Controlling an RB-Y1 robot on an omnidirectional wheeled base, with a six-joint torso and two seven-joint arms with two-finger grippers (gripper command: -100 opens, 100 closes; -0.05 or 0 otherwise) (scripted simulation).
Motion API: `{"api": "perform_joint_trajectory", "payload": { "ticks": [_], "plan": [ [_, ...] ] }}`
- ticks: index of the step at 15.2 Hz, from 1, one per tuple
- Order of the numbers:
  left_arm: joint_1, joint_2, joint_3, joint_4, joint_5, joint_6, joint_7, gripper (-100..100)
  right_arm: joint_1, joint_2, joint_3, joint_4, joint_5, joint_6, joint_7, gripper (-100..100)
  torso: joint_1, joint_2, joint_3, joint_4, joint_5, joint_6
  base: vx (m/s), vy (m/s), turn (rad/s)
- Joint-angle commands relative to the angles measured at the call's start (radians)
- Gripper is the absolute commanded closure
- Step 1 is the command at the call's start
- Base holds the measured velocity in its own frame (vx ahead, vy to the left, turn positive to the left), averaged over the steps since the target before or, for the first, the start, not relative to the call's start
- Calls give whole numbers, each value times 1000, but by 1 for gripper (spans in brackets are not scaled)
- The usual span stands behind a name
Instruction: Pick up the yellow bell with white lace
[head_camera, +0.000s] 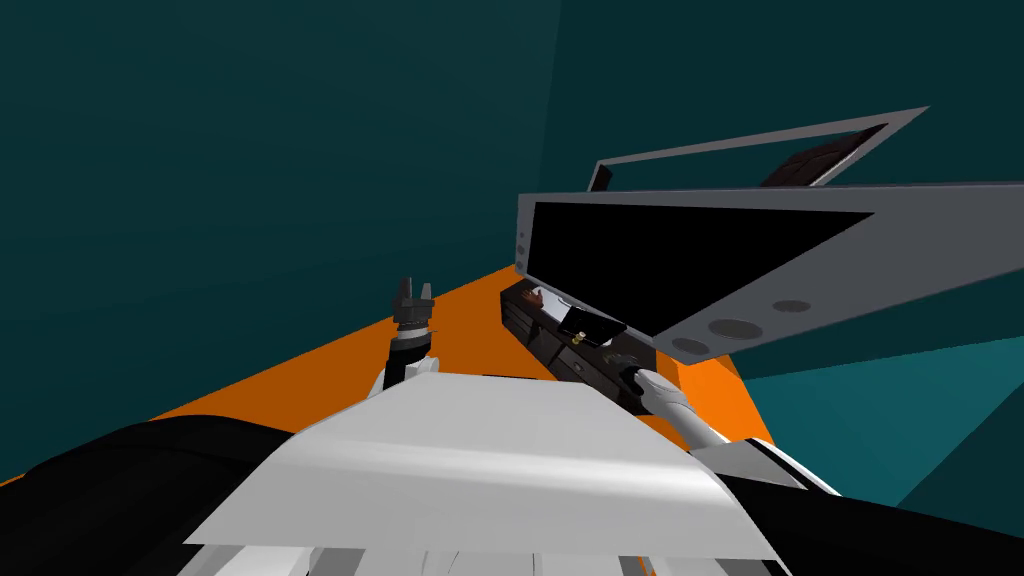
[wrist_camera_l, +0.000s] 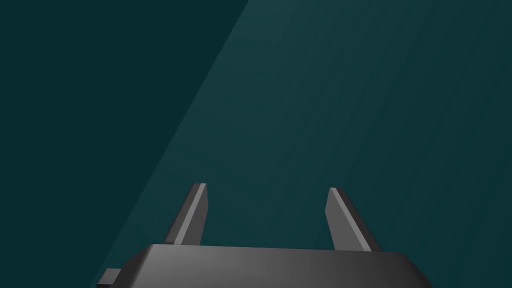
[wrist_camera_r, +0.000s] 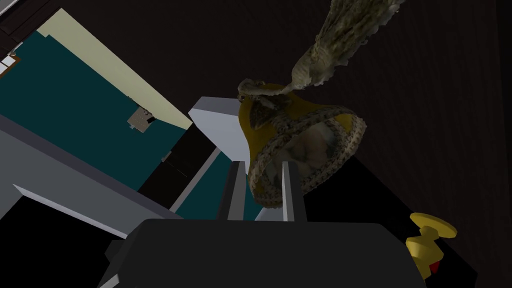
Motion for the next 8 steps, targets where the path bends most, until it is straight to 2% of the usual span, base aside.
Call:
{"api": "perform_joint_trajectory", "payload": {
  "ticks": [1,3,4,5,6,7,8],
  "plan": [
    [0,0,0,0,0,0,0,0,-32,-12,50,-1,0,10,-29,100,0,0,0,0,0,0,8,2,-173],
    [0,0,0,0,0,0,0,0,-32,-12,72,-1,0,10,-29,100,0,0,0,0,0,2,10,8,-146],
    [0,0,0,0,0,0,0,0,-63,-24,103,0,1,16,-52,100,0,0,0,0,0,1,8,12,-182],
    [0,0,0,0,0,0,0,0,-63,-24,127,0,1,16,-52,100,0,0,0,0,1,2,11,16,-184],
    [0,0,0,0,0,0,0,0,-94,-36,164,0,2,23,-76,100,0,0,0,0,0,2,14,16,-268],
    [0,0,0,0,0,0,0,0,-94,-36,182,0,2,23,-76,100,0,0,0,0,1,3,14,17,-251],
    [0,0,0,0,0,0,0,0,-81,-38,164,-7,-4,25,-74,100,0,1,0,0,1,3,7,13,-79]
  ]
}}
